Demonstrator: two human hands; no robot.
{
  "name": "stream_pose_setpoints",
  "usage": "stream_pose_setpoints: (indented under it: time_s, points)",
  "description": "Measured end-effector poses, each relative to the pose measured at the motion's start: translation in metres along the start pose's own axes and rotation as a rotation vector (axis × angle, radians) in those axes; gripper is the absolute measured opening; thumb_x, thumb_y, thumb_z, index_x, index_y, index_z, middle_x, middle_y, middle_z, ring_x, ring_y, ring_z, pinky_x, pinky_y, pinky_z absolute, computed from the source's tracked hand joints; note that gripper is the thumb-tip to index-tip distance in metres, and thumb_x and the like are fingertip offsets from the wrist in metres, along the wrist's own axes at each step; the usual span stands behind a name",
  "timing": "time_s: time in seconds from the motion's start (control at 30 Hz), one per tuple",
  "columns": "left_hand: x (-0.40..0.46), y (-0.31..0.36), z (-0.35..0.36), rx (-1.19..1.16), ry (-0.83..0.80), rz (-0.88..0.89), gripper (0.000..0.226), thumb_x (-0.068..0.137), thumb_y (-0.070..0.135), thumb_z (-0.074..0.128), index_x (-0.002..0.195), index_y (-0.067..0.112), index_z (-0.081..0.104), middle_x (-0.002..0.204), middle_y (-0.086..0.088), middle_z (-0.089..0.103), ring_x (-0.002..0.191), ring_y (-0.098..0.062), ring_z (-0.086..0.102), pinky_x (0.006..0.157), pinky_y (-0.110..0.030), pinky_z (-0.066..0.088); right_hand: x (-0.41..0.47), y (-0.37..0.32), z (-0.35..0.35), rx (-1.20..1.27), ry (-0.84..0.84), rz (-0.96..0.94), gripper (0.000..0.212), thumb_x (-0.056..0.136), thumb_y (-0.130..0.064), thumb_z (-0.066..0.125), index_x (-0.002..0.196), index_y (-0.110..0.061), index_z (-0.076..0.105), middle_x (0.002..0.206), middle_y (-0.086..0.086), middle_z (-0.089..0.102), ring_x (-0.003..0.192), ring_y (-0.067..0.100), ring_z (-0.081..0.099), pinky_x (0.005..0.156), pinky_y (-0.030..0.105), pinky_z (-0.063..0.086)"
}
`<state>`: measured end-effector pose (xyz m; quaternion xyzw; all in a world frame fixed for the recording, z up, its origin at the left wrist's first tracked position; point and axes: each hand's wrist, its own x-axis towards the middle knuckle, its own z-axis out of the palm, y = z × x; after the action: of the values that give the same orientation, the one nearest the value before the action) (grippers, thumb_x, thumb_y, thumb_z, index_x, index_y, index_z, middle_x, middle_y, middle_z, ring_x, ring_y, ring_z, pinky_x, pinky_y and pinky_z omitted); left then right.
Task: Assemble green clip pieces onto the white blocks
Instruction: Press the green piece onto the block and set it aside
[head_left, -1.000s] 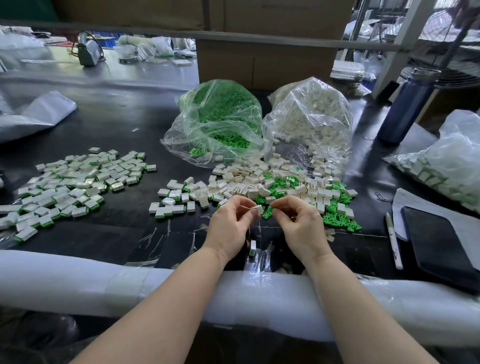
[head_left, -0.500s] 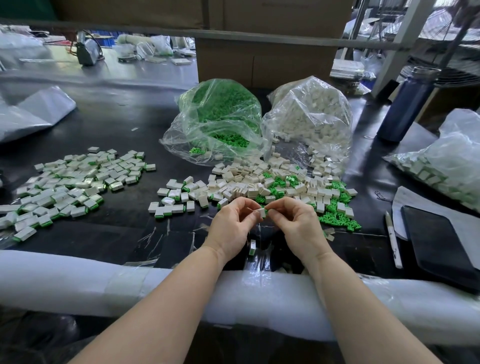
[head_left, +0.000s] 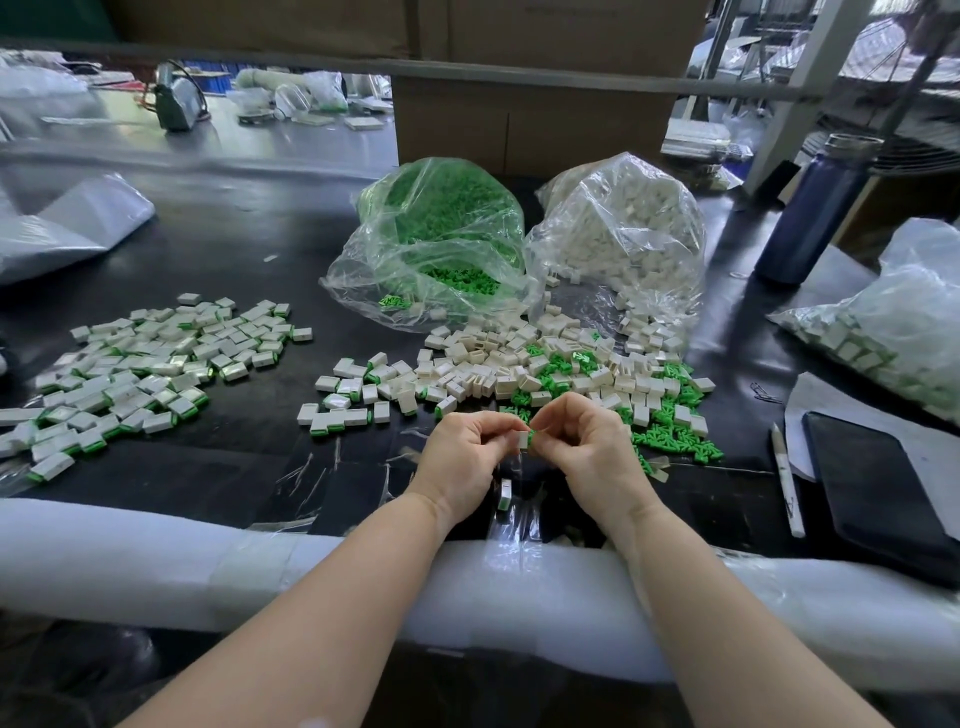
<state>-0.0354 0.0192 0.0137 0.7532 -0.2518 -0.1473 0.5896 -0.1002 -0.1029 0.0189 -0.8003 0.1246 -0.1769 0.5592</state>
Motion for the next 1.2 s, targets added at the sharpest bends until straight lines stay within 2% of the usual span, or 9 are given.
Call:
stream_pose_setpoints:
  time_s: [0.13,0.27,0.37,0.47,0.53,0.7,0.8,0.9,1.2]
  points:
    - [-0.0012,-0.0003,0.0016,0.07,-0.027,-0.01,0.015,0.089,0.003,0.057,0.096,0.007,0.07,0.076,0.007,0.063,0.077,-0.007,0.059,0.083,-0.014,0.046,-0.0002,0.0,0.0007,-0.054,-0.026,-0.005,0.02,0.08,0.007,0.065,0.077,-0.012,0.059,0.073,0.014,0.059,0.067,0.019,0.052,0.067,0.035,0.049]
    - [-0.0012,0.0009,0.0006,0.047,-0.022,-0.003,0.016,0.09,0.004,0.057,0.091,0.011,0.07,0.081,-0.002,0.066,0.081,-0.015,0.06,0.086,-0.023,0.049,0.001,0.0016,-0.0003,0.003,0.003,0.013,0.019,0.08,0.004,0.066,0.08,-0.013,0.059,0.073,0.014,0.062,0.066,0.017,0.056,0.066,0.029,0.05]
    - [-0.0005,0.0001,0.0014,0.065,-0.003,0.028,0.016,0.092,0.009,0.056,0.098,0.015,0.069,0.092,-0.005,0.069,0.09,-0.019,0.063,0.089,-0.027,0.049,0.002,0.003,-0.0001,0.051,0.043,0.024,0.015,0.082,0.0,0.067,0.083,-0.014,0.061,0.075,0.009,0.065,0.069,0.015,0.06,0.067,0.024,0.052]
    - [0.0002,-0.0021,0.002,0.139,-0.014,0.083,0.02,0.09,0.012,0.059,0.107,0.02,0.064,0.085,0.004,0.063,0.071,-0.003,0.057,0.075,-0.017,0.049,0.0028,0.0035,0.0,0.102,0.067,0.043,0.014,0.085,0.001,0.063,0.081,-0.013,0.062,0.076,0.008,0.067,0.069,0.014,0.064,0.063,0.02,0.053]
    - [0.0004,-0.0032,0.0014,0.183,-0.01,0.122,0.022,0.087,0.01,0.062,0.102,0.026,0.059,0.081,0.008,0.057,0.061,0.001,0.051,0.066,-0.012,0.045,0.003,0.0032,-0.0002,0.146,0.069,0.055,0.013,0.086,0.001,0.062,0.081,-0.011,0.063,0.073,0.007,0.067,0.062,0.008,0.064,0.055,0.016,0.05]
    - [0.0022,-0.0038,0.0009,0.157,0.042,0.111,0.007,0.091,0.019,0.057,0.09,0.025,0.06,0.079,0.01,0.059,0.074,-0.005,0.055,0.068,-0.008,0.044,0.0013,0.0036,-0.0024,0.234,0.059,0.074,0.007,0.088,-0.005,0.062,0.086,-0.009,0.067,0.074,0.007,0.069,0.064,0.012,0.063,0.058,0.019,0.053]
    - [0.0037,-0.0039,-0.0007,0.115,0.065,0.065,0.011,0.093,0.023,0.054,0.085,0.022,0.062,0.077,0.005,0.063,0.075,-0.01,0.058,0.072,-0.014,0.045,0.0006,0.0029,-0.0026,0.245,0.045,0.074,0.01,0.085,-0.003,0.063,0.081,-0.01,0.067,0.068,0.002,0.068,0.059,0.006,0.062,0.056,0.017,0.052]
    - [0.0033,-0.0038,-0.0015,0.074,0.01,0.025,0.015,0.094,0.023,0.052,0.084,0.02,0.063,0.083,-0.002,0.067,0.084,-0.02,0.062,0.082,-0.03,0.049,0.001,0.0034,-0.0008,0.194,0.041,0.079,0.009,0.086,-0.002,0.062,0.078,-0.005,0.065,0.066,0.004,0.066,0.054,0.003,0.06,0.053,0.015,0.05]
    - [0.0029,-0.0071,-0.0023,0.217,-0.04,0.012,0.012,0.093,0.023,0.055,0.083,0.023,0.063,0.081,0.0,0.064,0.082,-0.02,0.06,0.081,-0.034,0.048,0.0007,0.0031,0.0002,0.002,-0.012,0.082,0.019,0.087,-0.006,0.062,0.07,-0.014,0.061,0.061,-0.001,0.061,0.051,0.0,0.055,0.054,0.017,0.047]
